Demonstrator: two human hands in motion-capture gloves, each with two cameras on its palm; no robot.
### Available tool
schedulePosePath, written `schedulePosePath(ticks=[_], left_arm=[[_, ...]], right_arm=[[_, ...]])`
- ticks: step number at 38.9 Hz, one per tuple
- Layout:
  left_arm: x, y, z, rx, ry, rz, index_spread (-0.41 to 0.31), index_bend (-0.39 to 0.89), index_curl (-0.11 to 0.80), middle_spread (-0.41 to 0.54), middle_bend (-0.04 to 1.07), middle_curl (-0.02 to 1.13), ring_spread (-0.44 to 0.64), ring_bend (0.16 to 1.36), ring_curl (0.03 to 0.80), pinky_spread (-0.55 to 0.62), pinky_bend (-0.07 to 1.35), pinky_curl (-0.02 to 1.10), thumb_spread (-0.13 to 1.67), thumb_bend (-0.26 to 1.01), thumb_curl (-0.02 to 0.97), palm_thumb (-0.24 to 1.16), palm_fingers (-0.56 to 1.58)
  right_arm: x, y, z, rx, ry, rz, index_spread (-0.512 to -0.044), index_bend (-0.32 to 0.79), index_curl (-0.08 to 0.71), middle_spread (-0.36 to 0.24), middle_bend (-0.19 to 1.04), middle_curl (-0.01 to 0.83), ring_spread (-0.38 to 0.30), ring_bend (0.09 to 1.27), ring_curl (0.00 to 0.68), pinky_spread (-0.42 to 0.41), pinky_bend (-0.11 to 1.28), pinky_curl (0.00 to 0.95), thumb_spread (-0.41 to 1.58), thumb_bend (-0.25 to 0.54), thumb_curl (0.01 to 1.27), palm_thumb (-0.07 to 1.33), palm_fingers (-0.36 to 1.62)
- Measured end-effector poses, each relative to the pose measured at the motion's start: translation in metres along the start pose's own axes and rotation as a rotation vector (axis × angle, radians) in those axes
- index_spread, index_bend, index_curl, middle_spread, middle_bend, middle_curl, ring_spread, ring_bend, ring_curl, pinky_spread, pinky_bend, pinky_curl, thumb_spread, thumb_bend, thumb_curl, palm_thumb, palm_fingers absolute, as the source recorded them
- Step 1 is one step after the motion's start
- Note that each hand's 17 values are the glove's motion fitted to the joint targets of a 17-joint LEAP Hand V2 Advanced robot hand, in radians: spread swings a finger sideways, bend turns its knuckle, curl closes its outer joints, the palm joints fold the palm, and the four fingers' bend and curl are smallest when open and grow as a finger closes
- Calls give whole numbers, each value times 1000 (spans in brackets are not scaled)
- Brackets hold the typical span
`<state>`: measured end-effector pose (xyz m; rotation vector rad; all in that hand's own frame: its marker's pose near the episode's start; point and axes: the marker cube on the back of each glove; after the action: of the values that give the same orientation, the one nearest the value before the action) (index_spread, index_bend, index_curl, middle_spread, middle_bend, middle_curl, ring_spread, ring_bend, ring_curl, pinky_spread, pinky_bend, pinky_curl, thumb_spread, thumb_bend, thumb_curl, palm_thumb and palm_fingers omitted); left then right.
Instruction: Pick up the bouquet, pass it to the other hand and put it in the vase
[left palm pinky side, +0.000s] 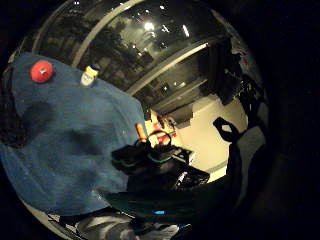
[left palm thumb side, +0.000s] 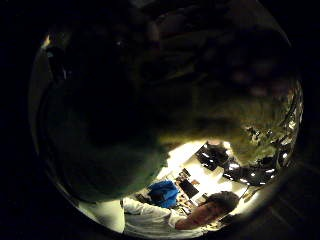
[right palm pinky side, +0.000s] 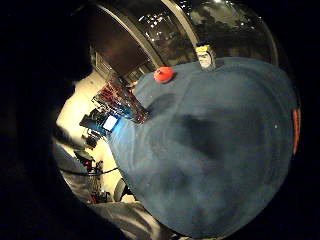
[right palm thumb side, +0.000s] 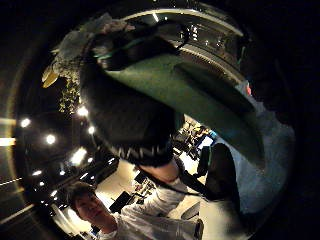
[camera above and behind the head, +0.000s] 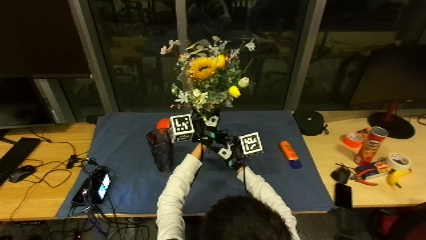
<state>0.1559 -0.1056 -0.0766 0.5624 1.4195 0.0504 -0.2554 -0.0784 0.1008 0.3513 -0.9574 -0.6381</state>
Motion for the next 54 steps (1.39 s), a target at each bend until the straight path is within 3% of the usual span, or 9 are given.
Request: schedulePosePath(ticks=[7, 13, 21, 26, 33, 39, 46, 51, 54], left_arm=[[12, -26, -25, 115, -62, 47, -337, 471, 555, -348, 779, 595, -383, 896, 497, -405, 725, 518, 523, -32, 655, 818, 1360], [34, -54, -66, 263, -152, 64, -339, 469, 569, -350, 781, 597, -382, 896, 499, -404, 725, 521, 514, -33, 672, 816, 1354], [45, -82, -116, 423, -238, 86, -341, 458, 584, -348, 782, 599, -381, 898, 500, -406, 729, 526, 507, -32, 693, 816, 1351], [46, -90, -139, 512, -271, 83, -343, 455, 593, -346, 781, 599, -380, 897, 501, -403, 727, 526, 503, -32, 701, 818, 1348], [36, -103, -168, 608, -299, 60, -341, 445, 602, -345, 782, 600, -375, 895, 503, -403, 729, 528, 503, -33, 711, 819, 1345], [22, -113, -188, 658, -319, 42, -341, 437, 610, -344, 776, 599, -374, 896, 503, -403, 730, 529, 503, -34, 717, 818, 1343], [9, -115, -199, 683, -343, 36, -342, 428, 617, -343, 767, 598, -371, 894, 503, -402, 732, 530, 501, -33, 726, 821, 1340], [-4, -116, -199, 676, -338, 14, -344, 419, 622, -343, 765, 599, -370, 889, 503, -402, 733, 530, 501, -34, 731, 820, 1339], [-13, -118, -198, 671, -346, -2, -344, 413, 624, -343, 759, 597, -370, 890, 504, -402, 735, 530, 500, -34, 733, 820, 1336]], right_arm=[[-3, -7, -22, 1, 16, -56, -277, 93, 421, -157, 390, 460, -199, 609, 400, -145, 545, 392, 808, -56, 606, 792, 776], [-12, -11, -50, 21, -22, 120, -295, 98, 383, -150, 341, 441, -199, 541, 383, -77, 504, 376, 871, -53, 564, 717, 656], [-9, -29, -70, 20, -48, -32, -324, 88, 320, -132, 301, 418, -169, 474, 348, 16, 469, 350, 967, -70, 464, 488, 542], [-11, -25, -76, 11, -8, 124, -338, 86, 289, -122, 276, 407, -155, 467, 344, 59, 473, 349, 1000, -46, 434, 445, 500], [-8, -37, -75, -3, -37, -260, -346, 102, 262, -118, 266, 400, -141, 459, 339, 92, 460, 343, 1022, -33, 408, 429, 491], [3, -22, -77, -20, 17, 31, -346, 106, 247, -116, 261, 396, -136, 458, 338, 105, 443, 338, 1032, -28, 394, 429, 491], [10, -25, -73, -30, -14, -160, -340, 153, 255, -113, 245, 391, -133, 433, 331, 116, 406, 329, 1041, -22, 385, 438, 508], [20, -12, -73, -23, 32, 108, -337, 148, 265, -111, 229, 388, -133, 417, 328, 120, 380, 327, 1048, -21, 380, 449, 521], [11, -8, -72, 2, 15, 98, -337, 153, 270, -111, 222, 386, -133, 407, 326, 121, 364, 325, 1052, -23, 377, 453, 527]])
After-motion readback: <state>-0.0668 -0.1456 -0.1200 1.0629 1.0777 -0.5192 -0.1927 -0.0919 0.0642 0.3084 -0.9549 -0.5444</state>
